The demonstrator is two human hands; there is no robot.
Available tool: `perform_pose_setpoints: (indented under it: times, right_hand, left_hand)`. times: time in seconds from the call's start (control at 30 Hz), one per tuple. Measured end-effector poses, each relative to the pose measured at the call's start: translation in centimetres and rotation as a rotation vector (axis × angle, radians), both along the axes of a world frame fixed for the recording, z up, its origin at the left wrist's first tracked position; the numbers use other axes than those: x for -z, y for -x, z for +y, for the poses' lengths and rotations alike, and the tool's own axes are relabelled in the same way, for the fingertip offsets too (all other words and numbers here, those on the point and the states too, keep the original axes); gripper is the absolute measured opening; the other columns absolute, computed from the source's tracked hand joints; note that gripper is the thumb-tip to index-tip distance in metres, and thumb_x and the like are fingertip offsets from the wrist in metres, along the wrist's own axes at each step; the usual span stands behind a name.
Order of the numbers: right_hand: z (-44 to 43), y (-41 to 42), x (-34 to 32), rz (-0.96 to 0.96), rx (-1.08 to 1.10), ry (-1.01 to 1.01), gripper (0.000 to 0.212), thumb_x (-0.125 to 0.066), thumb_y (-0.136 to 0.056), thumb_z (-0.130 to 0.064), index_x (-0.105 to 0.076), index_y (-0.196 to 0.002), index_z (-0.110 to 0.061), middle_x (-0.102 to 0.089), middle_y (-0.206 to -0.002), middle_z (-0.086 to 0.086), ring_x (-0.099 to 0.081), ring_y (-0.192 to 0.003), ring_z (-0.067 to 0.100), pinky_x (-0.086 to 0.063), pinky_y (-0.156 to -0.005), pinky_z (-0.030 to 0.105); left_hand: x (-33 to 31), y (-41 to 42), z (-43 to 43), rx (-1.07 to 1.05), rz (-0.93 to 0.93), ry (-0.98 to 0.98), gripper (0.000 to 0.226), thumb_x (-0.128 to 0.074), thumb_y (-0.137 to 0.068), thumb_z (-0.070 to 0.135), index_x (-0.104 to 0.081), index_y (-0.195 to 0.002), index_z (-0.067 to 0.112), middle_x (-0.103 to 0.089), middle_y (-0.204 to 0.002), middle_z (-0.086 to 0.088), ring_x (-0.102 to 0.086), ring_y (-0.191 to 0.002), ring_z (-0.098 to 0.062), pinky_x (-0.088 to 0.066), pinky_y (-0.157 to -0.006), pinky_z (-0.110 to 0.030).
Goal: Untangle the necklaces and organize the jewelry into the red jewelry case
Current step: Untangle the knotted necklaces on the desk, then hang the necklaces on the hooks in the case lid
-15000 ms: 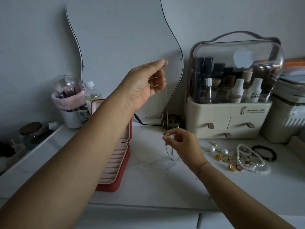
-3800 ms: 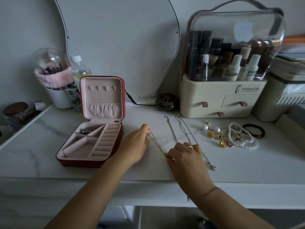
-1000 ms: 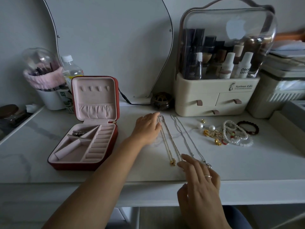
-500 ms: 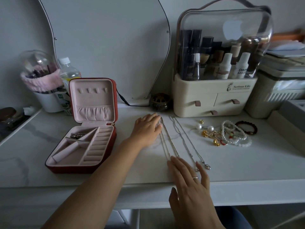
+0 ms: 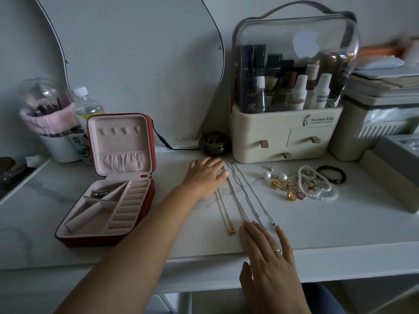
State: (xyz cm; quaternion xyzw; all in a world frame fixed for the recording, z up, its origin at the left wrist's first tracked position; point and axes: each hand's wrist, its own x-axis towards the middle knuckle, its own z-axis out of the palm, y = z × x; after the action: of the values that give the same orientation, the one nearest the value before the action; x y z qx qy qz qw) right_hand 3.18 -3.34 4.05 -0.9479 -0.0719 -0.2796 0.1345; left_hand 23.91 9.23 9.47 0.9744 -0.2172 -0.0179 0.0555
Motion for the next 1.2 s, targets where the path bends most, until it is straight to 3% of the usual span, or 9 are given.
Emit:
perform_pose_setpoints:
  times: [0.13, 0.3, 0.5, 0.8, 0.9, 1.03, 1.2]
  right_hand:
    - [0.0, -0.1, 0.0, -0.015, -0.009, -0.003, 0.057, -0.042, -0.066, -0.017, -0.066, -0.117, -0.009, -0.061, -0.127, 0.003, -0.043, -0.124, 0.014, -0.015, -0.114, 0.040]
    - [0.6, -0.2, -0.8, -0.046, -0.039, -0.021, 0.065, -0.041, -0.065, -0.015, -0.048, -0.130, -0.011, -0.052, -0.138, 0.002, -0.038, -0.131, 0.015, -0.019, -0.110, 0.042]
    - [2.1, -0.5, -0.5, -0.006, -0.114, 0.061, 0.056, -0.045, -0.064, -0.013, -0.068, -0.115, -0.010, -0.063, -0.125, 0.002, -0.046, -0.120, 0.015, -0.021, -0.110, 0.041]
    - [0.9, -0.3, -0.3, -0.082, -0.085, 0.030, 0.047, -0.051, -0.064, -0.008, -0.071, -0.106, -0.009, -0.067, -0.114, 0.002, -0.050, -0.112, 0.015, -0.026, -0.108, 0.038]
    - [0.8, -0.2, -0.1, -0.100, -0.081, 0.036, 0.048, -0.056, -0.061, -0.007, -0.071, -0.107, -0.008, -0.067, -0.114, 0.002, -0.050, -0.112, 0.016, -0.025, -0.109, 0.038]
    - [0.9, -0.2, -0.1, -0.101, -0.079, 0.041, 0.048, -0.045, -0.067, -0.012, -0.071, -0.108, -0.008, -0.066, -0.117, 0.002, -0.049, -0.114, 0.016, -0.025, -0.108, 0.039]
    - [1.2, -0.1, -0.6, -0.083, -0.112, 0.016, 0.050, -0.047, -0.067, -0.011, -0.070, -0.111, -0.009, -0.064, -0.123, 0.002, -0.047, -0.120, 0.015, -0.022, -0.110, 0.038]
  left_hand:
    - [0.2, 0.1, -0.2, 0.001, 0.013, 0.028, 0.058, -0.016, -0.101, 0.051, -0.015, -0.153, 0.026, -0.010, -0.161, 0.008, -0.006, -0.147, -0.014, -0.007, -0.117, -0.039]
    - [0.3, 0.4, 1.0, -0.021, -0.085, 0.141, 0.054, -0.021, -0.102, 0.046, -0.023, -0.151, 0.023, -0.022, -0.158, 0.004, -0.017, -0.145, -0.014, -0.013, -0.115, -0.035]
    - [0.3, 1.0, 2.3, -0.031, -0.029, 0.065, 0.054, -0.020, -0.103, 0.045, -0.019, -0.152, 0.023, -0.015, -0.160, 0.007, -0.010, -0.146, -0.010, -0.009, -0.115, -0.035]
    - [0.4, 0.9, 0.7, -0.001, 0.012, 0.043, 0.056, -0.019, -0.102, 0.048, -0.013, -0.153, 0.024, -0.008, -0.161, 0.008, -0.002, -0.148, -0.011, -0.002, -0.117, -0.039]
    - [0.6, 0.8, 0.6, -0.006, 0.006, 0.049, 0.056, -0.019, -0.102, 0.048, -0.014, -0.153, 0.024, -0.009, -0.161, 0.008, -0.003, -0.148, -0.011, -0.002, -0.118, -0.039]
    - [0.7, 0.9, 0.8, -0.010, -0.003, 0.063, 0.058, -0.018, -0.101, 0.049, -0.012, -0.153, 0.023, -0.010, -0.161, 0.005, -0.003, -0.148, -0.012, -0.002, -0.119, -0.040]
    - [-0.4, 2.3, 1.9, -0.023, -0.052, 0.133, 0.058, -0.017, -0.101, 0.049, -0.014, -0.153, 0.021, -0.013, -0.161, 0.003, -0.004, -0.148, -0.012, -0.002, -0.119, -0.038]
